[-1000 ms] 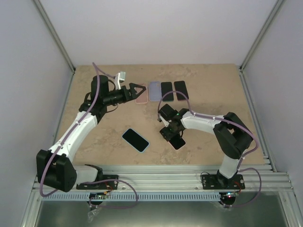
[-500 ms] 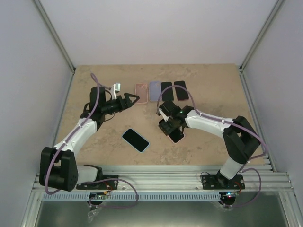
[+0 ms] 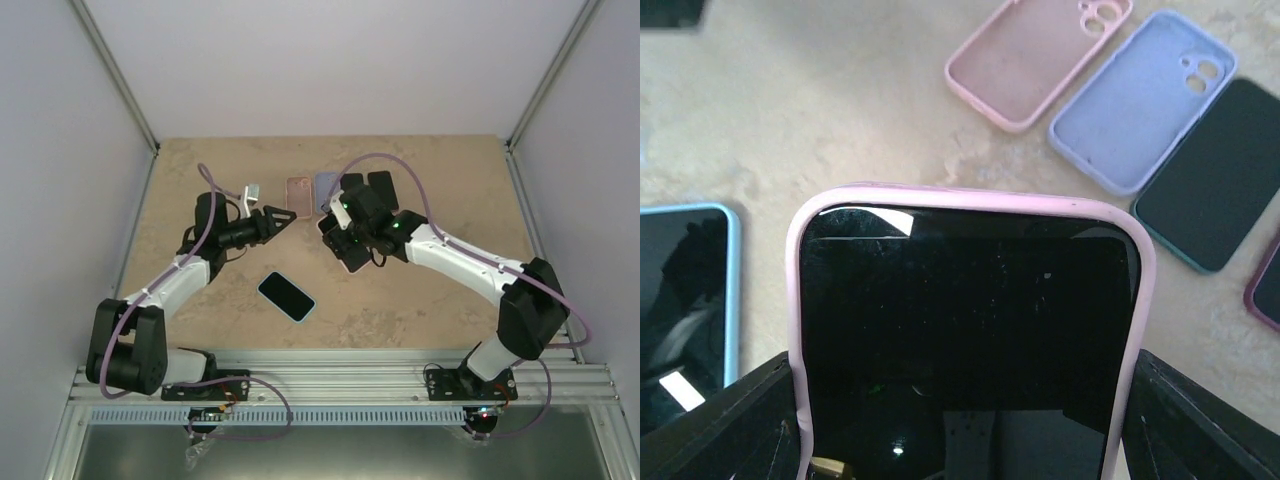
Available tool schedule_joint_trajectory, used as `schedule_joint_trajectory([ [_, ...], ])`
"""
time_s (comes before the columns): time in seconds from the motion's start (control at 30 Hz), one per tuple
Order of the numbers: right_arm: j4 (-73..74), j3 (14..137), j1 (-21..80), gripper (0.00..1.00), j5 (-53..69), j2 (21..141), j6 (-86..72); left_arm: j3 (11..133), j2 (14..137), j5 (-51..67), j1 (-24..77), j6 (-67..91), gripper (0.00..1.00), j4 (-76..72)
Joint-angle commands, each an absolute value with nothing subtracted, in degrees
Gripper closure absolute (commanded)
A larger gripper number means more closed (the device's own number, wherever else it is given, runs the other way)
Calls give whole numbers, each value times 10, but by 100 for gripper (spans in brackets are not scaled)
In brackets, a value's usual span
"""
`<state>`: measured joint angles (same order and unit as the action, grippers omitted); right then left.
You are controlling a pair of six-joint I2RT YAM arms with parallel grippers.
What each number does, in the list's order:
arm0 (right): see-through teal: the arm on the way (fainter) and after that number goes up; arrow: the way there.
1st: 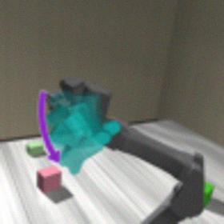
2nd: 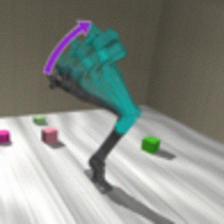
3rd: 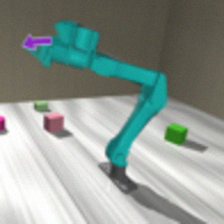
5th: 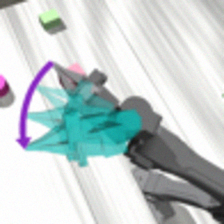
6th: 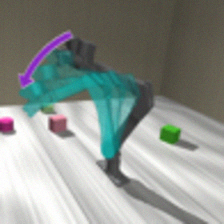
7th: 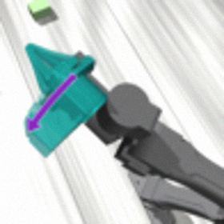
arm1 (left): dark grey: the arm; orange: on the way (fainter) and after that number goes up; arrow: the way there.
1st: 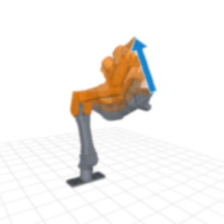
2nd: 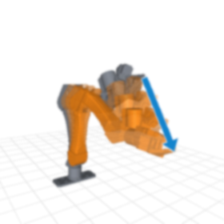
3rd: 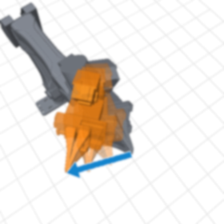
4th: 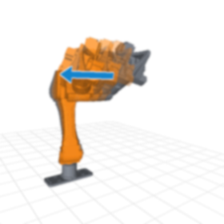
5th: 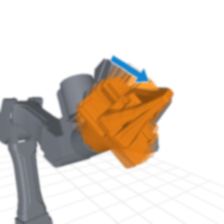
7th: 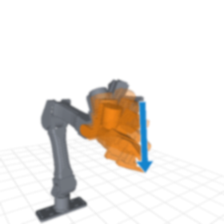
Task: Take the phone out of the phone case
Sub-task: Pick up the phone at the center of the board.
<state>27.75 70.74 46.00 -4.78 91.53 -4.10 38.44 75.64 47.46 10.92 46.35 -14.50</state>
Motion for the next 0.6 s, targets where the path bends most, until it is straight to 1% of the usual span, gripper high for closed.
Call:
schedule_joint_trajectory([
  [0.0,250,749,463,36,-24,891,-42,384,761,498,131,471,43,-190],
  [0.13,254,766,464,36,-2,888,-52,397,766,504,155,459,42,-192],
  [0.23,257,770,467,36,-2,884,-55,407,772,506,167,456,37,-192],
  [0.33,258,766,470,36,18,879,-55,412,776,507,172,456,37,-194],
  [0.47,256,759,476,36,30,875,-56,413,782,511,179,464,41,-209],
  [0.57,253,758,479,37,28,876,-56,415,787,513,185,465,51,-214],
])
